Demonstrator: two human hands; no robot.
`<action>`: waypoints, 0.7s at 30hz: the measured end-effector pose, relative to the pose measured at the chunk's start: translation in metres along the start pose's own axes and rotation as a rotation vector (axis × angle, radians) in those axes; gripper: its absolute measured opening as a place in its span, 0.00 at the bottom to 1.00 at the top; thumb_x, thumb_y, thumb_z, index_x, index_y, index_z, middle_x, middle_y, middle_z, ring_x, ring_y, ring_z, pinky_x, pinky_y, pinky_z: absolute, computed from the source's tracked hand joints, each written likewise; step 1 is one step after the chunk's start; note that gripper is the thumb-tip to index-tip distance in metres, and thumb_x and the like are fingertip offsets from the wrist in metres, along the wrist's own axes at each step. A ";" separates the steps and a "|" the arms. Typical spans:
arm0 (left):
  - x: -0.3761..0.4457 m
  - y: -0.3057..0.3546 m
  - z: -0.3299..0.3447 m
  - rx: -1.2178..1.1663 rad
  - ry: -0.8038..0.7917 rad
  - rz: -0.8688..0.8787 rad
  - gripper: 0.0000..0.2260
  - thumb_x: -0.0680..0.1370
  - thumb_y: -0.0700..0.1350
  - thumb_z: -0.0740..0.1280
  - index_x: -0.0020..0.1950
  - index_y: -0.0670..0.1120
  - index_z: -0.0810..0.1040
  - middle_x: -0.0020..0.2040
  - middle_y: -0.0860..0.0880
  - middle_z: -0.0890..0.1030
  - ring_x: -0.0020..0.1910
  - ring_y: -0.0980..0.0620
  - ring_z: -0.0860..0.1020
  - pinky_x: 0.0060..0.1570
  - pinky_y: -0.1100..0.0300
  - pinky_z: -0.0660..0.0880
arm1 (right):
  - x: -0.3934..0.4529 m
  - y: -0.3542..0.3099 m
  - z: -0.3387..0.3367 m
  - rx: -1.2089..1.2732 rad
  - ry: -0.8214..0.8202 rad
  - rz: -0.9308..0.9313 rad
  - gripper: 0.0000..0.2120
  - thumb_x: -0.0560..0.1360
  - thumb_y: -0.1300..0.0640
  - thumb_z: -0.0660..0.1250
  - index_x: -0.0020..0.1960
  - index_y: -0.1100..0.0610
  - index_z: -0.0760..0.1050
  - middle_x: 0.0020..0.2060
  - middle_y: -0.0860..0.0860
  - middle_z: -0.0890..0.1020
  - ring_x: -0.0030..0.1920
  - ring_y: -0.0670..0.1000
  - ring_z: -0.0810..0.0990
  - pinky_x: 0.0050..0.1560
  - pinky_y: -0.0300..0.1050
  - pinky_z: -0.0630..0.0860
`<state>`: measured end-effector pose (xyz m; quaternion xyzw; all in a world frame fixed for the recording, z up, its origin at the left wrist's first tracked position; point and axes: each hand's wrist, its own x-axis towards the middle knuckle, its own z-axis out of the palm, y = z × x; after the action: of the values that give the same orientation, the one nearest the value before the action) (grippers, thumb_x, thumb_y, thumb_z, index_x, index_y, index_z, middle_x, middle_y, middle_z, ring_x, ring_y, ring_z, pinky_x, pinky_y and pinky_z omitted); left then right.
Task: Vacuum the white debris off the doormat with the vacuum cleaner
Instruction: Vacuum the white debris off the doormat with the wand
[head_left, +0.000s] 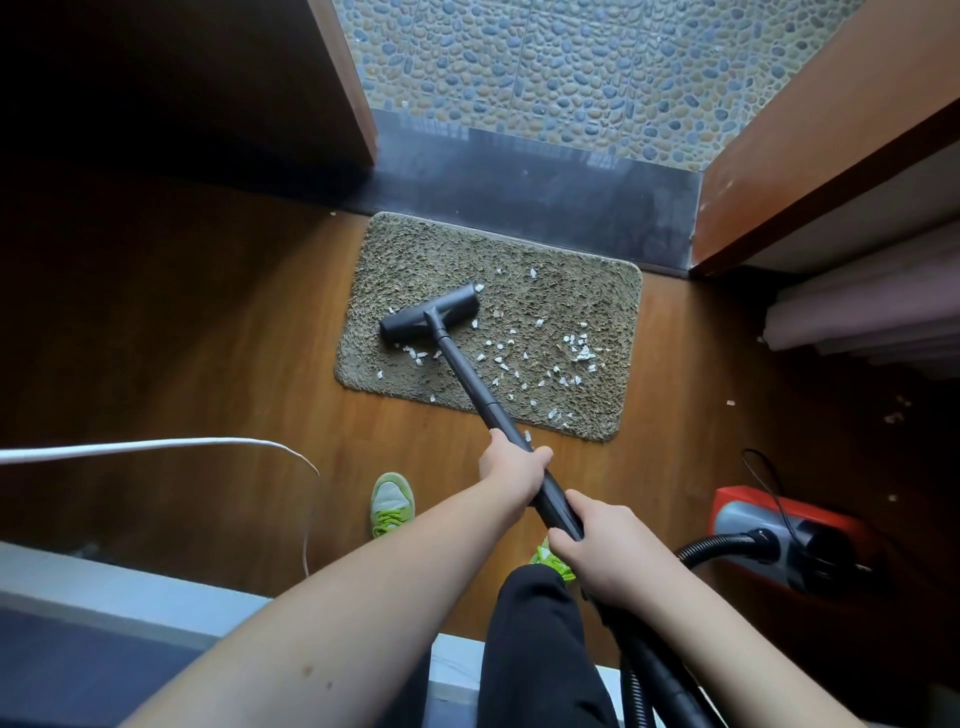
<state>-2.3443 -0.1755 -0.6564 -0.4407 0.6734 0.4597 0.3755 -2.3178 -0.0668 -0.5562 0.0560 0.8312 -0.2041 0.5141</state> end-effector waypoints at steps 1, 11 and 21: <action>-0.001 -0.002 0.002 0.002 -0.008 -0.005 0.25 0.75 0.47 0.69 0.69 0.44 0.66 0.51 0.44 0.77 0.45 0.43 0.78 0.39 0.54 0.79 | -0.002 0.002 0.001 0.002 0.001 0.002 0.06 0.76 0.51 0.60 0.47 0.54 0.68 0.39 0.51 0.79 0.34 0.53 0.79 0.37 0.46 0.77; -0.007 -0.009 0.007 0.020 -0.038 0.012 0.33 0.74 0.50 0.68 0.77 0.47 0.59 0.55 0.44 0.79 0.50 0.43 0.80 0.50 0.49 0.81 | -0.016 0.007 0.005 -0.037 0.045 -0.037 0.05 0.77 0.50 0.60 0.49 0.50 0.70 0.40 0.50 0.79 0.34 0.49 0.77 0.36 0.44 0.74; 0.019 0.000 -0.040 -0.001 0.051 0.019 0.26 0.75 0.48 0.68 0.70 0.45 0.65 0.55 0.44 0.78 0.48 0.43 0.78 0.44 0.54 0.79 | 0.014 -0.037 0.007 -0.044 0.030 -0.075 0.07 0.76 0.50 0.60 0.48 0.53 0.70 0.39 0.51 0.80 0.37 0.54 0.79 0.39 0.47 0.76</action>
<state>-2.3546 -0.2178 -0.6617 -0.4460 0.6869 0.4519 0.3535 -2.3299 -0.1044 -0.5610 0.0165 0.8446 -0.2043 0.4947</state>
